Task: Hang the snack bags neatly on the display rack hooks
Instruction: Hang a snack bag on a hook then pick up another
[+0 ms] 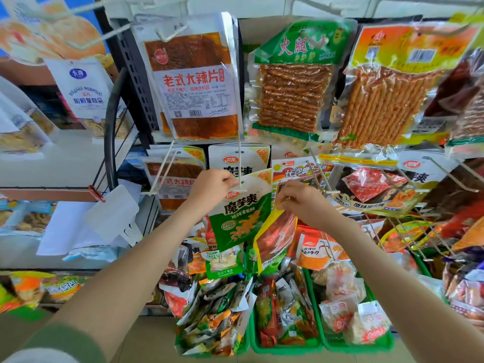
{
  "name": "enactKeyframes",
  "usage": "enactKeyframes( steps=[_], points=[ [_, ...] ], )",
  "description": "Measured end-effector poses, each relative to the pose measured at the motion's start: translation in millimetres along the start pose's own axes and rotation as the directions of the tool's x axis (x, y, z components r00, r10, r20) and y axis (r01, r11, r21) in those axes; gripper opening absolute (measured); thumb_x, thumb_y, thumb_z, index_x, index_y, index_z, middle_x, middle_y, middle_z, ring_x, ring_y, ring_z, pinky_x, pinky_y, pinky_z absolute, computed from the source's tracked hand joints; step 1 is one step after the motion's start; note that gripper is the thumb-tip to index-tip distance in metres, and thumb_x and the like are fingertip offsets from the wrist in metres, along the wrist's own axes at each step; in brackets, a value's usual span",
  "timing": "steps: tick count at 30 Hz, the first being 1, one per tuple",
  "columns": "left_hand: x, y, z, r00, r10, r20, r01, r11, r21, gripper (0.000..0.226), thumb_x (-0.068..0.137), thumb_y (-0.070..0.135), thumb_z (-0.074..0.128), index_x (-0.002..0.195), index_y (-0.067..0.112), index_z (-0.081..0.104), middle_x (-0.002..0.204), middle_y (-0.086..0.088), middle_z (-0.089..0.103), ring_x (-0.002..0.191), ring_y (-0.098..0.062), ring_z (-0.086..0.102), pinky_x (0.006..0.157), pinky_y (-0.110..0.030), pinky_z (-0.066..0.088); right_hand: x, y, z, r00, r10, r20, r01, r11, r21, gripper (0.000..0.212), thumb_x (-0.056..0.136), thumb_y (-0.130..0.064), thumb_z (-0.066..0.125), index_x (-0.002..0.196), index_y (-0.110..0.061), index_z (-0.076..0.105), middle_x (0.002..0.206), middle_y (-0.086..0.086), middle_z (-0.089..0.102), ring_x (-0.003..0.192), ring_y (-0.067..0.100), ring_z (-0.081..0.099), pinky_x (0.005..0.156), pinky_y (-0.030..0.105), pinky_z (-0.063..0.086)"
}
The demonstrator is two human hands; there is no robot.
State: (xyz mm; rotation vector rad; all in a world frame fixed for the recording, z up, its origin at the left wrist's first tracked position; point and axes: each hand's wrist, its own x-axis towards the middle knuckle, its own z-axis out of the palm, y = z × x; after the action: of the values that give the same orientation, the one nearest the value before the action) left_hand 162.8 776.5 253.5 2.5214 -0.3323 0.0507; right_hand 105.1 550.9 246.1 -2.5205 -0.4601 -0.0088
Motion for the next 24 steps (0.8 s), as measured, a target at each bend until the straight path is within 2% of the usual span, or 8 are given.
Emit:
enactKeyframes(
  steps=[5,8,13,15,18,20,22,24],
  points=[
    [27,-1,2,0.999,-0.044,-0.011,0.045,0.999,0.03,0.027,0.095,0.023,0.052,0.083,0.005,0.069,0.052,0.001,0.052,0.043,-0.011,0.041,0.043,-0.026,0.023,12,-3,-4,0.999,0.022,-0.044,-0.025,0.998,-0.063,0.008,0.086,-0.014,0.06,0.081,-0.018,0.065,0.081,-0.016,0.05,0.078,0.014,0.056,0.074,0.035,0.047],
    [44,-3,3,0.998,-0.063,-0.023,0.064,0.997,0.048,0.025,0.095,0.025,0.051,0.083,0.011,0.068,0.064,-0.005,0.061,0.045,-0.013,0.044,0.043,-0.024,0.025,18,-2,-4,0.997,0.036,-0.061,-0.042,0.995,-0.087,0.008,0.088,-0.016,0.059,0.085,-0.018,0.067,0.085,-0.011,0.052,0.077,0.013,0.055,0.069,0.03,0.045],
    [67,-10,10,0.993,-0.107,-0.057,0.11,0.992,0.06,0.026,0.096,0.028,0.049,0.084,0.013,0.066,0.059,0.001,0.054,0.054,-0.018,0.051,0.048,-0.026,0.034,25,3,2,0.994,0.062,-0.086,-0.074,0.987,-0.142,0.011,0.089,-0.021,0.058,0.089,-0.019,0.068,0.087,-0.013,0.051,0.082,0.012,0.058,0.063,0.024,0.038],
    [71,-11,12,0.992,-0.116,-0.059,0.12,0.99,0.073,0.026,0.097,0.026,0.047,0.093,0.01,0.067,0.067,-0.001,0.06,0.058,-0.019,0.053,0.051,-0.027,0.04,26,5,4,0.99,0.083,-0.113,-0.101,0.982,-0.162,0.012,0.089,-0.022,0.057,0.089,-0.02,0.069,0.087,-0.014,0.052,0.082,0.011,0.058,0.057,0.02,0.034],
    [67,-7,10,0.993,-0.102,-0.056,0.103,0.994,0.026,0.023,0.097,0.02,0.045,0.109,0.015,0.065,0.092,-0.003,0.068,0.057,-0.014,0.054,0.05,-0.028,0.043,25,7,8,0.98,0.103,-0.168,-0.133,0.974,-0.182,0.012,0.089,-0.023,0.058,0.089,-0.021,0.07,0.09,-0.012,0.058,0.084,0.011,0.059,0.053,0.011,0.03],
    [56,0,2,0.994,-0.072,-0.084,0.068,0.997,-0.048,0.025,0.097,0.019,0.046,0.113,0.015,0.064,0.104,-0.003,0.068,0.071,-0.013,0.06,0.059,-0.028,0.049,21,7,11,0.972,0.127,-0.197,-0.161,0.973,-0.166,0.012,0.089,-0.022,0.059,0.091,-0.02,0.071,0.097,-0.01,0.063,0.085,0.01,0.06,0.054,0.009,0.03],
    [41,8,-7,0.989,-0.04,-0.144,0.022,0.992,-0.125,0.024,0.097,0.018,0.045,0.11,0.016,0.065,0.111,0.001,0.066,0.092,-0.01,0.06,0.068,-0.015,0.042,14,7,16,0.962,0.151,-0.228,-0.189,0.969,-0.158,0.012,0.088,-0.023,0.06,0.09,-0.021,0.072,0.099,-0.009,0.064,0.082,0.009,0.059,0.054,0.014,0.033],
    [20,18,-13,0.97,0.01,-0.241,-0.048,0.987,-0.153,0.022,0.097,0.018,0.046,0.105,0.017,0.067,0.107,0.006,0.067,0.094,-0.004,0.058,0.067,-0.005,0.036,4,9,23,0.951,0.181,-0.25,-0.224,0.962,-0.154,0.011,0.087,-0.023,0.061,0.089,-0.022,0.072,0.095,-0.009,0.064,0.076,0.008,0.056,0.053,0.016,0.033]
  ],
)
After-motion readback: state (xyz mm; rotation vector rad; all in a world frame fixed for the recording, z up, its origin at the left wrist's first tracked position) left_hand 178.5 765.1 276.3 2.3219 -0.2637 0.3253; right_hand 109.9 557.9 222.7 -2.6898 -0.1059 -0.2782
